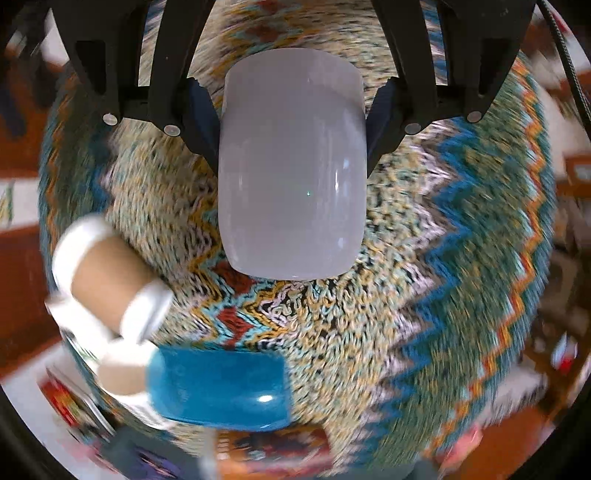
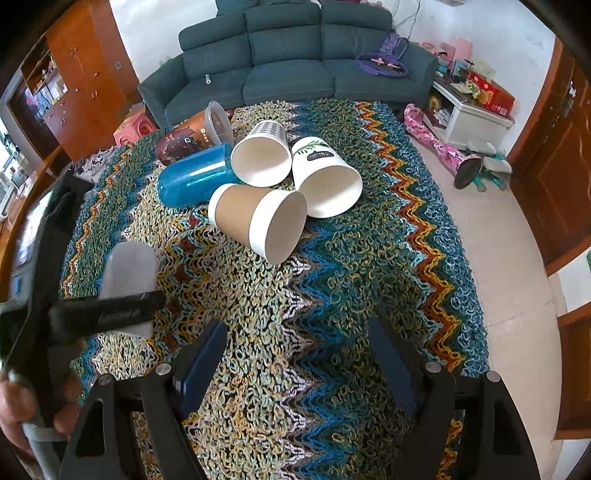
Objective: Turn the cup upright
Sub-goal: 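Lift the white cup with the left tool and rotate it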
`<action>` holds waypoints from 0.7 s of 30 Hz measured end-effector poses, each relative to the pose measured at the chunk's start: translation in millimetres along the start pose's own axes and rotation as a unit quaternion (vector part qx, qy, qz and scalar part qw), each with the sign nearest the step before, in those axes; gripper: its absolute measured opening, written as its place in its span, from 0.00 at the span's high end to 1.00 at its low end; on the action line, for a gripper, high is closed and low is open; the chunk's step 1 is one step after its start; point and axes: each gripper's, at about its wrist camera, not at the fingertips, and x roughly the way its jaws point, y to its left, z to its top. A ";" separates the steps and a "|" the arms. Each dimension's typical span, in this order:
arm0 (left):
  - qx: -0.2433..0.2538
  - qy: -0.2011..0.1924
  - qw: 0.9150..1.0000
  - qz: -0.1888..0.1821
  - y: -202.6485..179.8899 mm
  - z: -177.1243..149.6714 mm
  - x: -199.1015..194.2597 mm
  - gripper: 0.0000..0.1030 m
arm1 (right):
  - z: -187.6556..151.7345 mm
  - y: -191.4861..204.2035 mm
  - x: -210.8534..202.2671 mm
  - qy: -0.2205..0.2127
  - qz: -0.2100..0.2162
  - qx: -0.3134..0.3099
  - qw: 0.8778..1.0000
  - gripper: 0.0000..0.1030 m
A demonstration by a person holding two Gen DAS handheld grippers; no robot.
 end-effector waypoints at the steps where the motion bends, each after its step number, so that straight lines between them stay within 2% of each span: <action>1: 0.025 -0.008 1.000 0.009 -1.3 -6.7 -6.2 0.31 | -1.8 -0.3 -1.0 0.000 0.000 0.000 1.000 0.22; 5: 0.115 -0.033 0.992 0.034 -1.7 -32.1 -22.9 0.31 | -11.8 2.2 -4.5 0.004 0.008 -0.008 1.000 0.22; 8: 0.198 -0.055 0.977 0.054 -6.6 -54.7 -30.9 0.31 | -21.5 6.8 -5.6 0.009 0.010 -0.019 1.000 0.22; 10: 0.254 -0.070 0.963 0.062 -7.4 -74.4 -37.9 0.31 | -28.6 8.8 -4.4 0.015 0.010 -0.023 1.000 0.22; 12: 0.315 -0.079 0.944 0.065 -10.9 -94.6 -42.3 0.31 | -36.4 11.2 -2.2 0.024 0.013 -0.025 0.999 0.22; 15: 0.377 -0.079 0.920 0.067 -6.4 -103.7 -34.3 0.31 | -46.4 13.5 0.6 0.034 0.017 -0.027 0.999 0.22; 19: 0.457 -0.085 0.882 0.074 -15.8 -132.5 -32.2 0.31 | -60.2 17.9 4.6 0.045 0.019 -0.037 0.998 0.22; 21: 0.481 -0.085 0.869 0.076 -16.7 -136.4 -26.7 0.31 | -66.3 19.1 7.4 0.053 0.021 -0.037 0.998 0.22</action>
